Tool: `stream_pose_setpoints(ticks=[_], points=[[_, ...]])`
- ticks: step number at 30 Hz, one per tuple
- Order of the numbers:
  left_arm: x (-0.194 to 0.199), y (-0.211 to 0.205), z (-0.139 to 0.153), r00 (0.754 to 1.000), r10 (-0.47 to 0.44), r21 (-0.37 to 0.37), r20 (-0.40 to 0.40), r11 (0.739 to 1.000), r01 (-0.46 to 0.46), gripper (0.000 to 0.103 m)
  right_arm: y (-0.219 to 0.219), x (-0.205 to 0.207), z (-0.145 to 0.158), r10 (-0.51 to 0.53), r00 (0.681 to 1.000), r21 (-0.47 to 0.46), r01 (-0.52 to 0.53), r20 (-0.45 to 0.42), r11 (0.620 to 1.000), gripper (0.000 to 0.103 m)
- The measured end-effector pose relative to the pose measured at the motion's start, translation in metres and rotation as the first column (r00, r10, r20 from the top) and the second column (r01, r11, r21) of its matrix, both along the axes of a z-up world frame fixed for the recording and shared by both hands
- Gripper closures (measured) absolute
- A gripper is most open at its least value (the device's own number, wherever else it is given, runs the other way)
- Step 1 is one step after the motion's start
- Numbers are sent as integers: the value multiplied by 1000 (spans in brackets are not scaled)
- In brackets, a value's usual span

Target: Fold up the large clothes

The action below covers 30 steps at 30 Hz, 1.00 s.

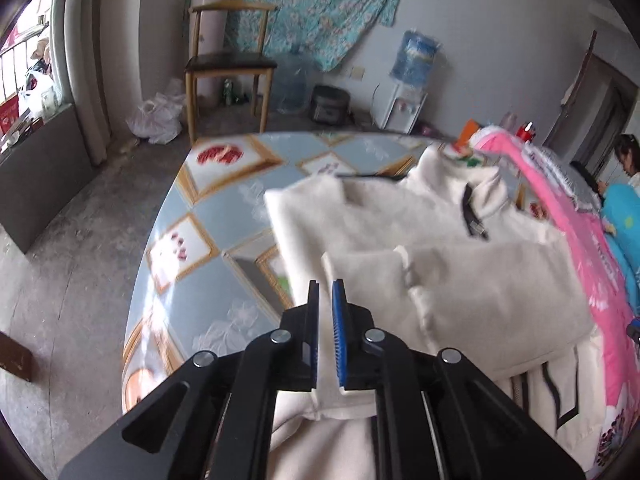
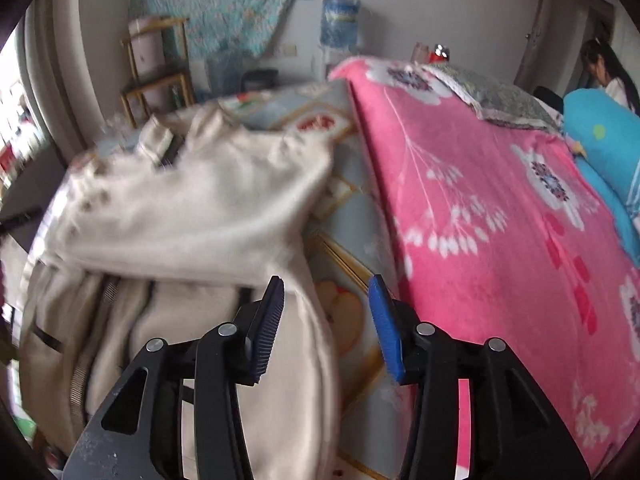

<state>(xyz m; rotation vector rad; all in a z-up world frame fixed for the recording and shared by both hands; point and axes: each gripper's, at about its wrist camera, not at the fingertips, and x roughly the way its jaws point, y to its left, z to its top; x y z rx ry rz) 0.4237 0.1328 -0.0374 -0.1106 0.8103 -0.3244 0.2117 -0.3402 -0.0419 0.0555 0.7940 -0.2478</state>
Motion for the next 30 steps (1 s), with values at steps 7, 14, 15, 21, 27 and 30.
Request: stream_pose_setpoints(ticks=[7, 14, 15, 21, 27, 30], points=[[13, -69, -21, 958, -232, -17, -167, 972, 233, 72, 40, 95, -10, 173, 985, 145, -172, 11, 974, 54], [25, -64, -44, 963, -172, -5, -206, 985, 175, 70, 36, 157, -80, 90, 977, 76, -76, -194, 994, 54], [24, -62, -42, 965, -159, 10, -210, 986, 165, 70, 34, 153, -74, 82, 978, 94, -64, -193, 993, 54], [-12, -30, -13, 983, -103, 39, -149, 993, 110, 53, 39, 91, -35, 105, 990, 165, -88, -98, 982, 30], [-88, 43, -9, 991, -1, 0, -136, 1000, 1, 43, 39, 17, -40, 84, 990, 167, -65, -109, 984, 22], [-134, 77, -19, 989, 55, -36, -135, 998, -61, 42, 36, -17, -48, 36, 991, 199, -10, -127, 980, 22]])
